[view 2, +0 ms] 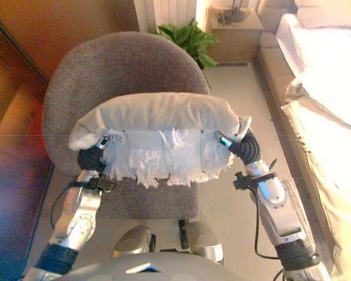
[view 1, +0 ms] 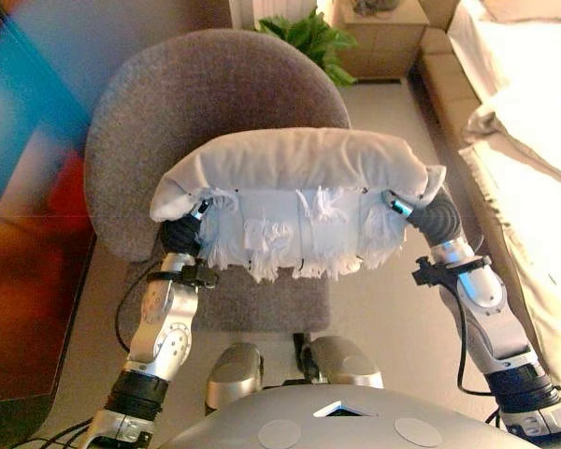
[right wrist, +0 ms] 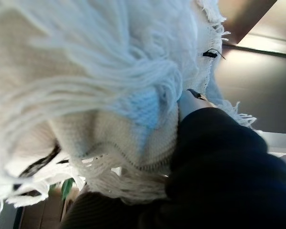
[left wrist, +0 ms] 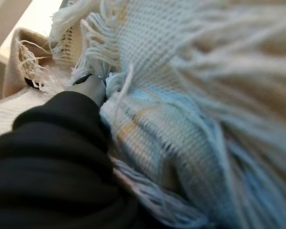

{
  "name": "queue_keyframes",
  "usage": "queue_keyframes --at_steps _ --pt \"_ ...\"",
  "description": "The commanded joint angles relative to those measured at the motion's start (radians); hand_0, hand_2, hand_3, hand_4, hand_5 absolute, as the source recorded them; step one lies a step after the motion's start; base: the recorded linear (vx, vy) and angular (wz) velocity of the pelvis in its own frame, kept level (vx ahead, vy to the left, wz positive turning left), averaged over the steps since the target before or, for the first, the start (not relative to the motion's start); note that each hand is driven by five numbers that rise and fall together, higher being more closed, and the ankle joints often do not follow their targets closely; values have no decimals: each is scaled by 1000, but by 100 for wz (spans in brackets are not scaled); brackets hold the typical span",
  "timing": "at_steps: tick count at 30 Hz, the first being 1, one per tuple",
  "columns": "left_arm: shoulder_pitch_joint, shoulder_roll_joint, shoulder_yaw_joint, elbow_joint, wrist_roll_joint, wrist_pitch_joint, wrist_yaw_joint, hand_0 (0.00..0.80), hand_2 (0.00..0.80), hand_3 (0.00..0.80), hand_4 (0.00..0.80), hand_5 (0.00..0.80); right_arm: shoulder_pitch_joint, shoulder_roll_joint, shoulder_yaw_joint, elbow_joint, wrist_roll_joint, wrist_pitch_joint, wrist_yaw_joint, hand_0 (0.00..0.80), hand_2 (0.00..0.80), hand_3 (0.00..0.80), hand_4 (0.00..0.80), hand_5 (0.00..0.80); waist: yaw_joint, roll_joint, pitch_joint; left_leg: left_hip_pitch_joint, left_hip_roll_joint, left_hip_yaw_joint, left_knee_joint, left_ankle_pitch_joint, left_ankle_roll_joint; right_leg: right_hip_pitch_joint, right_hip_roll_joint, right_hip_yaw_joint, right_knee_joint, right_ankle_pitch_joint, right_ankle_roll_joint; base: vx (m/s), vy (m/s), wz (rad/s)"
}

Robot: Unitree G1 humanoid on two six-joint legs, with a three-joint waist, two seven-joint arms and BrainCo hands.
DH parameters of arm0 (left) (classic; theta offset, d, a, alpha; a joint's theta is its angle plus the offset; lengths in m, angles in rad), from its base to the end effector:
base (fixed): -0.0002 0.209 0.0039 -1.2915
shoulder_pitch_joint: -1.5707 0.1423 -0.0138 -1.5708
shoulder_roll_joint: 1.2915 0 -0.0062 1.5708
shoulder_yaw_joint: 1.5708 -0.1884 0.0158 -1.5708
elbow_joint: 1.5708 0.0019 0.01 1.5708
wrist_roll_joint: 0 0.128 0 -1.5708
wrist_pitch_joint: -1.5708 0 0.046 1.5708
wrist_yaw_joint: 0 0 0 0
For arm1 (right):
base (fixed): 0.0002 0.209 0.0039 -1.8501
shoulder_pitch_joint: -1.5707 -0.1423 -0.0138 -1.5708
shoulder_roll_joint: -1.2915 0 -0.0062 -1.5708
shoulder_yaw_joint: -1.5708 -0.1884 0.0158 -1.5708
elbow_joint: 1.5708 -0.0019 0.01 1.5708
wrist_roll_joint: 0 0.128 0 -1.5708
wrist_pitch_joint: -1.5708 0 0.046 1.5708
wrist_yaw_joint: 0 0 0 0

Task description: Pick up the cushion and take it to the sofa

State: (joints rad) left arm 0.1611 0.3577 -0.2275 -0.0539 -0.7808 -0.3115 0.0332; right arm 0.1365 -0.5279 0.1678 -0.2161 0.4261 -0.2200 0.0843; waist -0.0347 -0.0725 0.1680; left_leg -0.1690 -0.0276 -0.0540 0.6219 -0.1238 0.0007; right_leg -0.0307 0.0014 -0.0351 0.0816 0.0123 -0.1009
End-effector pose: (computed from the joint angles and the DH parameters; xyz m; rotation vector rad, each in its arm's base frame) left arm 0.1555 0.1878 0.0324 -0.4630 -0.0778 -0.0417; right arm 0.1629 -0.2075 0.0716 -0.0533 -0.2001 0.3056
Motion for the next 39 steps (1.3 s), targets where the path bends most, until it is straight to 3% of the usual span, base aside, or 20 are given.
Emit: queue_keyframes --at_steps 1,3,5,9,13,19,21,24,29,31,39 --pt "-66 -13 -25 -151 -43 -91 -55 800 800 800 800 800 -40 -17 18 -86 21 -92 45 800 800 800 800 800 26 -15 -22 25 14 41 -273 254 -7 101 -34 60 -149 109 114 194 73 27" --pt "-83 -21 -40 -141 -31 -90 -28 800 800 800 800 800 -42 -17 23 -83 24 -76 30 800 800 800 800 800 41 -12 -12 17 4 -6 -447 279 -21 119 -34 56 -163 101 123 218 122 41" --pt "-91 -33 -48 -137 -18 -86 -4 800 800 800 800 800 -51 -15 31 -85 34 -52 25 800 800 800 800 800 57 -8 -10 7 -5 -61 -527 304 -33 132 -35 59 -167 91 127 200 140 28" --pt "-71 -47 -36 -137 -15 -78 -11 800 800 800 800 800 -37 -2 34 -84 20 -44 49 800 800 800 800 800 77 3 -29 38 3 -114 -634 292 -40 147 -46 43 -169 67 134 201 195 -6" --pt "-82 -42 -41 -128 0 -51 -4 800 800 800 800 800 -33 17 29 -71 23 -47 37 800 800 800 800 800 67 14 -51 107 12 -72 -685 265 -20 150 -67 5 -137 40 149 192 271 -11" --pt "-116 -24 -32 -71 22 -5 18 800 800 800 800 800 -70 80 66 -25 2 -42 -15 800 800 800 800 800 78 16 -60 131 -20 -51 -629 211 31 113 -84 -23 16 -1 166 134 158 6" --pt "-117 -18 -9 -60 31 2 15 800 800 800 800 800 -84 94 78 -15 3 -33 -19 800 800 800 800 800 82 18 -59 153 -22 -38 -632 203 30 112 -78 -39 -10 2 160 129 86 -5" --pt "-141 -20 -6 -49 64 -8 46 800 800 800 800 800 -129 112 99 31 6 -36 -8 800 800 800 800 800 79 21 -51 181 -31 -20 -639 190 25 106 -74 -30 -100 60 161 93 69 -2" --pt "-176 -44 -24 -34 128 5 132 800 800 800 800 800 -186 138 127 77 10 -22 -19 800 800 800 800 800 86 24 -53 206 -42 -30 -651 177 38 116 -76 -4 -125 73 162 84 28 1" --pt "-171 -45 -20 -32 146 10 123 800 800 800 800 800 -191 142 134 84 15 -20 -27 800 800 800 800 800 94 22 -65 216 -42 -25 -660 171 39 128 -86 -25 -148 79 169 102 16 7" --pt "-210 -39 -20 39 178 69 121 800 800 800 800 800 -208 160 145 127 16 24 -60 800 800 800 800 800 82 31 -97 256 -28 2 -690 152 38 143 -90 -19 -169 73 171 70 27 3"
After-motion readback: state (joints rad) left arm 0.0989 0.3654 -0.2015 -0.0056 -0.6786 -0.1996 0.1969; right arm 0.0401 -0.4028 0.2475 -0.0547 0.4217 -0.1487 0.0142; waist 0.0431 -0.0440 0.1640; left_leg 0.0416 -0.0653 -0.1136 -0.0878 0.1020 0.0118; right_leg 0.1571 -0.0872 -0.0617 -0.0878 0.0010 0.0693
